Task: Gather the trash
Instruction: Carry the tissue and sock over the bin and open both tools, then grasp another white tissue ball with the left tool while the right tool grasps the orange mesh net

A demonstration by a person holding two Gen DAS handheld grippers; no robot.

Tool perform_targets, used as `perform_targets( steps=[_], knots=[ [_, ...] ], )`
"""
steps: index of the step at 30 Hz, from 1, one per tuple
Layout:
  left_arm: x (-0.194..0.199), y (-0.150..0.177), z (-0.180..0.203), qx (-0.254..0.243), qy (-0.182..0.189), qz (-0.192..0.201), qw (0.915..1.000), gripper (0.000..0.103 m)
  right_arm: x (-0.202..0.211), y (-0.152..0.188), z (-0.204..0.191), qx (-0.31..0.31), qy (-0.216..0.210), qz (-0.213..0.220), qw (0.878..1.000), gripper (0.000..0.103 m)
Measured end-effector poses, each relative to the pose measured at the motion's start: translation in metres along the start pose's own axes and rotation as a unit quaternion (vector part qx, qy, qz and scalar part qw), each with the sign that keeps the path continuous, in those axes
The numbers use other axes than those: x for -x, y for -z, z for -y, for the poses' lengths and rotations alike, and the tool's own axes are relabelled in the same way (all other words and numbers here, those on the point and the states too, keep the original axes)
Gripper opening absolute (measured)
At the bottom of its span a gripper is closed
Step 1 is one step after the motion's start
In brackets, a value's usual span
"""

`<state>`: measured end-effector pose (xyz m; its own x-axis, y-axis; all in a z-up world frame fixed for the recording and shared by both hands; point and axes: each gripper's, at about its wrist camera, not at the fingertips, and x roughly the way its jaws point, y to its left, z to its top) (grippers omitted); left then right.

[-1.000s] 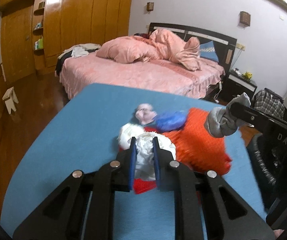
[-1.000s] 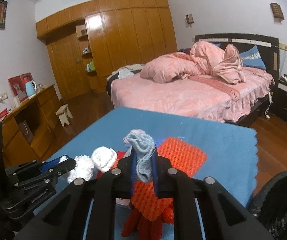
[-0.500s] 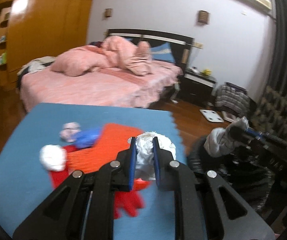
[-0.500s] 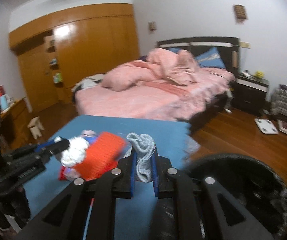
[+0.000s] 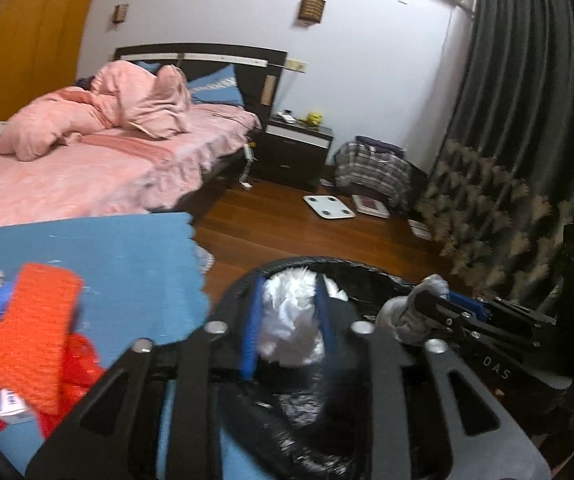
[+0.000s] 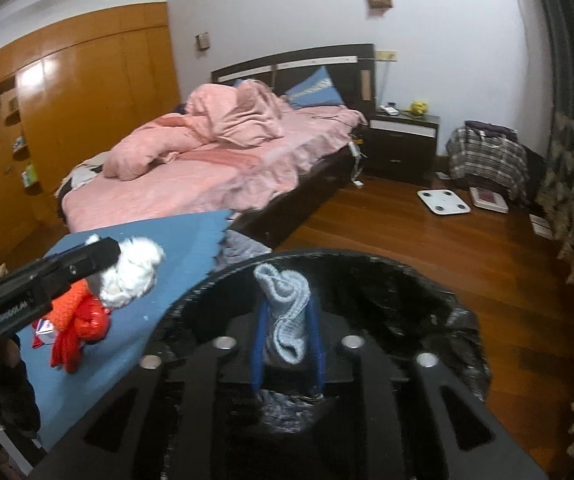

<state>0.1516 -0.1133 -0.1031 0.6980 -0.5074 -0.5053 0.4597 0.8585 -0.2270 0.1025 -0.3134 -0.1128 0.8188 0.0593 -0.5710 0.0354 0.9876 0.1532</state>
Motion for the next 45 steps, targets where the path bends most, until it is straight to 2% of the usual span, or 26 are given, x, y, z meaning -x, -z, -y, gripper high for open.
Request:
perform_targets(
  steps=[1, 3, 5, 8, 10, 14, 18, 19, 26, 33, 45],
  knots=[
    [-0.002, 0.001, -0.001, -0.001, -0.002, -0.001, 1.0000, 0.044, 0.002, 0.000, 0.004, -0.003, 0.009, 0.005, 1.000, 0.047],
    [-0.002, 0.004, -0.006, -0.003, -0.011, -0.001, 0.9999, 0.055, 0.005, 0.001, 0.007, -0.005, 0.017, 0.013, 1.000, 0.060],
    [0.005, 0.006, -0.015, -0.004, -0.033, 0.003, 0.9994, 0.064, 0.006, 0.001, 0.006, -0.006, 0.024, 0.019, 1.000, 0.082],
    [0.024, 0.010, -0.033, -0.005, -0.076, 0.014, 0.9970, 0.078, 0.006, -0.002, -0.004, -0.006, 0.022, 0.031, 0.999, 0.098],
    [0.037, 0.011, -0.051, -0.002, -0.107, 0.017, 0.9942, 0.085, 0.005, -0.004, -0.016, -0.004, 0.014, 0.038, 0.999, 0.098],
    [0.068, 0.017, -0.091, 0.016, -0.171, 0.024, 0.9849, 0.088, -0.006, -0.009, -0.055, 0.012, -0.029, 0.037, 0.999, 0.098],
    [0.097, 0.022, -0.126, 0.031, -0.225, 0.029, 0.9735, 0.089, -0.021, -0.014, -0.103, 0.035, -0.075, 0.032, 0.996, 0.098],
    [0.106, 0.024, -0.138, 0.035, -0.244, 0.031, 0.9685, 0.089, -0.026, -0.013, -0.118, 0.042, -0.088, 0.032, 0.995, 0.098],
    [0.135, 0.033, -0.189, 0.057, -0.312, 0.033, 0.9477, 0.089, -0.056, -0.011, -0.188, 0.069, -0.134, 0.028, 0.988, 0.098],
    [0.142, 0.045, -0.225, 0.078, -0.337, 0.026, 0.9380, 0.088, -0.085, -0.001, -0.230, 0.091, -0.147, 0.009, 0.985, 0.093],
    [0.128, 0.059, -0.250, 0.093, -0.343, 0.011, 0.9345, 0.082, -0.119, 0.019, -0.256, 0.114, -0.158, -0.039, 0.980, 0.078]
  ],
)
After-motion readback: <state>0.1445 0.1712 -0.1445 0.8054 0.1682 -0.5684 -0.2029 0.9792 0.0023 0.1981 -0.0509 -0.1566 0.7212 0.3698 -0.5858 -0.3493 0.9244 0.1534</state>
